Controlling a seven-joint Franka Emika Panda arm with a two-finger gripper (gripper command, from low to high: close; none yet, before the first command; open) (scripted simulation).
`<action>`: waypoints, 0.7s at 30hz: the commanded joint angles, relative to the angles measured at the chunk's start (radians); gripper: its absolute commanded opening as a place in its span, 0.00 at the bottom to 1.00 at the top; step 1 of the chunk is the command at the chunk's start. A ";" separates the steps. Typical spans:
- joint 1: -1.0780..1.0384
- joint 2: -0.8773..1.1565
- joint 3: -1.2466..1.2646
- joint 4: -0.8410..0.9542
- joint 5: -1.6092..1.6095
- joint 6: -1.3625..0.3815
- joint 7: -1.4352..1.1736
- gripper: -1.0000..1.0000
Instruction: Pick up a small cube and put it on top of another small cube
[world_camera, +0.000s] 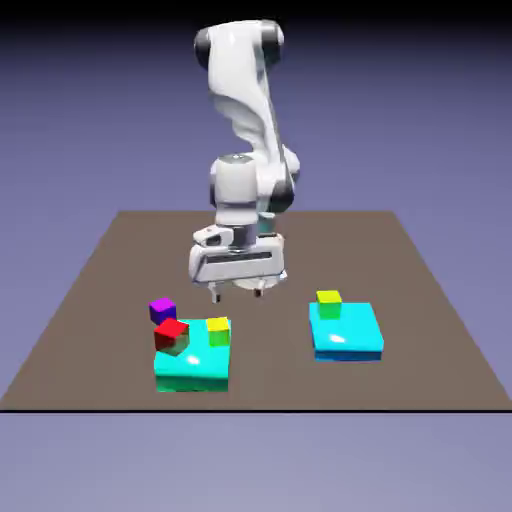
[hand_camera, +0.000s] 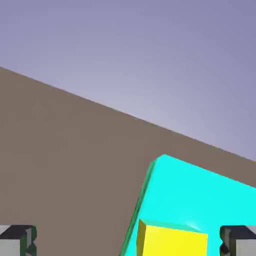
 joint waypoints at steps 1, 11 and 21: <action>0.021 0.022 -0.036 0.001 -0.017 -0.013 -0.018 0.50; 0.229 0.242 -0.399 0.007 -0.184 -0.144 -0.195 0.50; 0.260 0.424 -0.615 -0.040 -0.303 -0.130 -0.347 0.50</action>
